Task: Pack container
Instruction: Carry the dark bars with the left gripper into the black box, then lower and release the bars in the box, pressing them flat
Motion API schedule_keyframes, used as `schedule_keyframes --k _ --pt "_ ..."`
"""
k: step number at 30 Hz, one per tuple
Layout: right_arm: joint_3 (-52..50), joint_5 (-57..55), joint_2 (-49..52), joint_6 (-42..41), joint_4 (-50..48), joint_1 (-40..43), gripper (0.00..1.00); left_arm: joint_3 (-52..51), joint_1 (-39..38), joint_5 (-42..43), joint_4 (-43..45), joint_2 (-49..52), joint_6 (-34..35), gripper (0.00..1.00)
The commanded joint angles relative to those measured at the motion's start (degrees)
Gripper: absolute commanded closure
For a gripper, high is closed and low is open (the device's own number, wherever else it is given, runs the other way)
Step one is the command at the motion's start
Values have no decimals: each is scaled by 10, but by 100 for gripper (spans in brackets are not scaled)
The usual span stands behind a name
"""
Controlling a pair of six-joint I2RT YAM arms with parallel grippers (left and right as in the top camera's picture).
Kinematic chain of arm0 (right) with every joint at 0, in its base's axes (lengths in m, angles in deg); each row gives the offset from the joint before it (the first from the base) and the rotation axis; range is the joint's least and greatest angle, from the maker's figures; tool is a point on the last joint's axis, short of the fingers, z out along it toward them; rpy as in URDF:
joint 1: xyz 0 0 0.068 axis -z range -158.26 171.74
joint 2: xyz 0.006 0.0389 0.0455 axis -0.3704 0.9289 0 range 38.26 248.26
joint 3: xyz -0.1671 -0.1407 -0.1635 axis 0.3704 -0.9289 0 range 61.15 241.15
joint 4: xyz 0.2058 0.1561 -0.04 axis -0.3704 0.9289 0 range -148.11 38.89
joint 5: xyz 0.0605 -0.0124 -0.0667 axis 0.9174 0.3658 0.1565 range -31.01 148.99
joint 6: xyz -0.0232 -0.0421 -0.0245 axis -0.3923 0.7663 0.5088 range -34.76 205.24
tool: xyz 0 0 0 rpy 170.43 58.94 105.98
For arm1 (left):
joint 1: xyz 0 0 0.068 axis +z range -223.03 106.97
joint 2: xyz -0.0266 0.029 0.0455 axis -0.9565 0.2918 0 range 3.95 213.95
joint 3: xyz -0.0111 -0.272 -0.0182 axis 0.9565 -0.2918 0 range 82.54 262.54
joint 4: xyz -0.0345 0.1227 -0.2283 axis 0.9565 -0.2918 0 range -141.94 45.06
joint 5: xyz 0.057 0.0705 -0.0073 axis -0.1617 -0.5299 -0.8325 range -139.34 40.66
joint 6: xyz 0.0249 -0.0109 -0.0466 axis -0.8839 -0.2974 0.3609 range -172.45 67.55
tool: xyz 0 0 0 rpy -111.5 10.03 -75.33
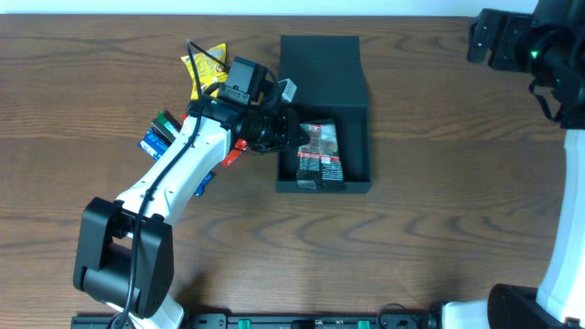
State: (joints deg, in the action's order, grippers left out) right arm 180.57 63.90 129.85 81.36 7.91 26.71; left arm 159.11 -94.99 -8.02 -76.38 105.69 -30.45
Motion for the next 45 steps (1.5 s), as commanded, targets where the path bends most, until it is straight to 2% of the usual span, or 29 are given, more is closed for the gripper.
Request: schedule_keyframes --k 1,5,6,8,9,13,17,21,27,33,45 --pt "-2 6 -5 -1 6 6 1 2 2 -52 5 3 7 94" --pt "-2 10 -5 -1 7 6 1 3 2 -60 21 3 0 93" --pt "-2 15 -5 -1 8 6 1 2 2 -60 21 3 -2 87" --pt "-2 26 -5 -1 9 6 1 2 2 -60 20 3 -11 50" --pt "-2 30 -5 -1 9 6 1 2 2 -60 20 3 -14 42" --pt "-2 31 -5 -1 10 6 1 4 3 -59 19 2 -26 36" --pt "-2 31 -5 -1 10 6 1 9 3 -59 19 -4 -46 43" --pt "-2 31 -5 -1 10 6 1 23 1 -60 -9 -11 -90 57" --pt "-2 31 -5 -1 6 6 1 23 -21 -125 -52 -2 -92 94" --pt "-3 31 -3 13 10 6 1 23 -66 -228 -47 2 -115 94" --pt "-3 31 14 25 27 6 1 23 -82 -262 -45 53 -137 94"
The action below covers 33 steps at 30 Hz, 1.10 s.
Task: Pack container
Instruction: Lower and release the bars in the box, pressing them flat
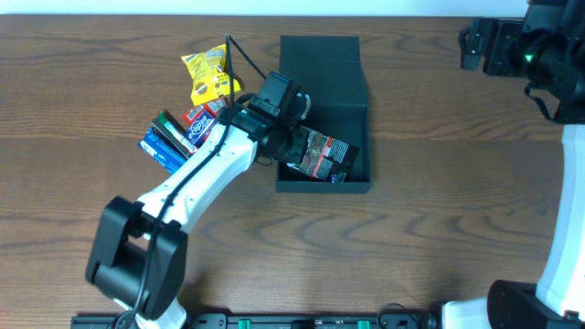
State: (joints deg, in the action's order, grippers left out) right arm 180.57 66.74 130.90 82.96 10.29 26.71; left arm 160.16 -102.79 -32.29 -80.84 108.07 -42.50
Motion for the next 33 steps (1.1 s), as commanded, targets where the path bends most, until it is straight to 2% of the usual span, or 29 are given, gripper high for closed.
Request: schedule_keyframes --k 1,5,12,17,29,33 --pt "-3 2 3 9 3 6 1 12 -6 -25 0 35 -19 94" --pt "-3 2 3 9 3 6 1 12 -15 -66 19 53 -43 94" --pt "-3 2 4 14 2 6 1 12 -17 -31 -14 53 -57 94" --pt "-3 2 4 17 -5 6 1 12 -34 -45 -17 53 -86 94" --pt "-3 2 4 29 -8 6 1 14 -34 -61 -6 79 -87 94" --pt "-9 2 5 47 0 6 1 45 -28 -61 -9 77 -85 94"
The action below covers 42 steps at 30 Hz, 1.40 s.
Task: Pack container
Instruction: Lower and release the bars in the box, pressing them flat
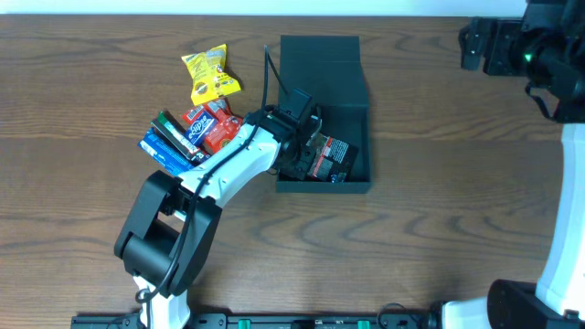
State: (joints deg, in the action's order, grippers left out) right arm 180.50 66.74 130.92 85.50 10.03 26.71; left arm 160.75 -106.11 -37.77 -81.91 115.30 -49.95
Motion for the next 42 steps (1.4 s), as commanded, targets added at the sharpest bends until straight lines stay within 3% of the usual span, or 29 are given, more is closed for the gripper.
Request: schedule_keyframes --k 1,12,16,21,32,42 --pt "-10 2 7 22 2 6 1 46 5 -6 3 5 -11 94" --pt "-10 3 19 22 2 6 1 47 0 -33 -17 20 -2 94" --pt "-10 2 19 22 3 6 1 47 -3 -98 8 38 22 94" --pt "-10 2 19 22 2 6 1 47 -3 -106 56 60 22 94" --pt "-10 2 19 29 0 6 1 47 -3 -89 70 78 54 94" --pt "-10 2 19 29 -7 6 1 47 -3 -42 31 80 54 94"
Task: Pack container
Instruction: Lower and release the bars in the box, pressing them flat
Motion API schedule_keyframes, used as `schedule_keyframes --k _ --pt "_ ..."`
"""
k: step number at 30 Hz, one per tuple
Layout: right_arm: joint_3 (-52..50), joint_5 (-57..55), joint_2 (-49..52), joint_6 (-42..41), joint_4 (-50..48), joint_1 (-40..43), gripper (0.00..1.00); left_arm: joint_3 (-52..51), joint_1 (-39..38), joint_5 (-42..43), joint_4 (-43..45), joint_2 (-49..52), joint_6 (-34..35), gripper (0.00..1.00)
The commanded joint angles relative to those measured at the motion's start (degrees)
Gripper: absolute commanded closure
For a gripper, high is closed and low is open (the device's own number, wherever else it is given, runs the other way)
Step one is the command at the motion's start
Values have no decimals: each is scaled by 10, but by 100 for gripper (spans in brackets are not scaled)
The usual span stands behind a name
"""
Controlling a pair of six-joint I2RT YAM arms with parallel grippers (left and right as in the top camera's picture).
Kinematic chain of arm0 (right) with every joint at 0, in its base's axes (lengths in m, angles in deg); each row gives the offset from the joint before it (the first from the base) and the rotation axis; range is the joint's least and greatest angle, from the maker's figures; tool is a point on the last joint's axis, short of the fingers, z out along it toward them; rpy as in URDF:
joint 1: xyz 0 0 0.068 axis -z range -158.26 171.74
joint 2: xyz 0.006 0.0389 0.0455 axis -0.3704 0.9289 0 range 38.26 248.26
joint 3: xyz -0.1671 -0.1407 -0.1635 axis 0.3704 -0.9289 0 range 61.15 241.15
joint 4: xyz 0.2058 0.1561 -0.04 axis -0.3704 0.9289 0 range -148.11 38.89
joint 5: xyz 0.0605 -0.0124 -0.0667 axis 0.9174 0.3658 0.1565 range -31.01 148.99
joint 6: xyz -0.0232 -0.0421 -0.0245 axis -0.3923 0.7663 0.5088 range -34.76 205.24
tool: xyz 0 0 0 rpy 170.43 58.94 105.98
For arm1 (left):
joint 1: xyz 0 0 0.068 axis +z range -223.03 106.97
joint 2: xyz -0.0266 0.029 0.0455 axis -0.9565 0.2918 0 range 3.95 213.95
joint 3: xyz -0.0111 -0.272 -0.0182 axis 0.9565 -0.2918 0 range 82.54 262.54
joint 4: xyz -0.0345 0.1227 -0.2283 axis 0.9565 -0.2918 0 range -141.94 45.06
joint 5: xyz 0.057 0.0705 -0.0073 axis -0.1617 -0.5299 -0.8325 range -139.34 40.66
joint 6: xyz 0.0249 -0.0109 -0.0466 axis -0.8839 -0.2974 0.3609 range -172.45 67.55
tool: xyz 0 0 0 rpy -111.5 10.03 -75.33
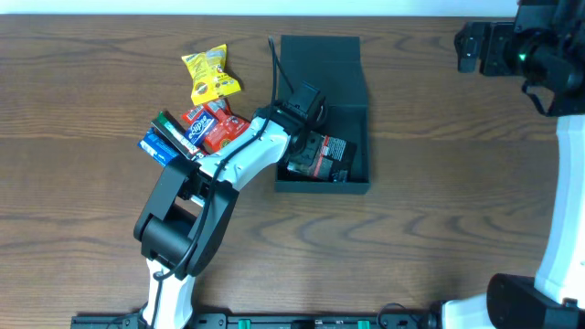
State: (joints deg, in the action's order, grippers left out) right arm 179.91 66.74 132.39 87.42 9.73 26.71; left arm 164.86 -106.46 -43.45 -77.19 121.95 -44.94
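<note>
A black box [359,179] stands at the table's middle, its lid [320,68] folded back flat behind it. A black-and-red snack packet [324,157] lies tilted inside the box. My left gripper [300,139] reaches down into the left part of the box, right at the packet's left edge. The wrist covers its fingers, so their state is hidden. My right gripper [468,47] hangs high at the far right, away from everything, and its fingers are too dark to read.
Loose snacks lie left of the box: a yellow bag [209,75], red packets [213,131] and blue and green bars [163,137]. The left arm passes over the red packets.
The left arm has swung a little further round, its wrist now over the box's back left corner. The packet lies slightly more toward the box's middle. The right arm stayed put.
First my left gripper was at the box's left wall with the packet lying straight inside. Then the packet was tilted with the gripper on it. Later the gripper was deeper in the box, where it remains, with the packet in the box.
</note>
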Motion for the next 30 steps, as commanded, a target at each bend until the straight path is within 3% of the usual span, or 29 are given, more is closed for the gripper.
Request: schedule_keyframes --k 1,8,15,30 --pt "-4 2 4 9 -5 6 1 6 0 15 -23 14 4 94" --pt "-4 2 4 9 -14 6 1 17 0 17 -52 12 2 94" --pt "-4 2 4 9 -19 6 1 95 0 16 -69 11 1 94" --pt "-4 19 4 7 -49 17 1 120 0 16 16 55 0 94"
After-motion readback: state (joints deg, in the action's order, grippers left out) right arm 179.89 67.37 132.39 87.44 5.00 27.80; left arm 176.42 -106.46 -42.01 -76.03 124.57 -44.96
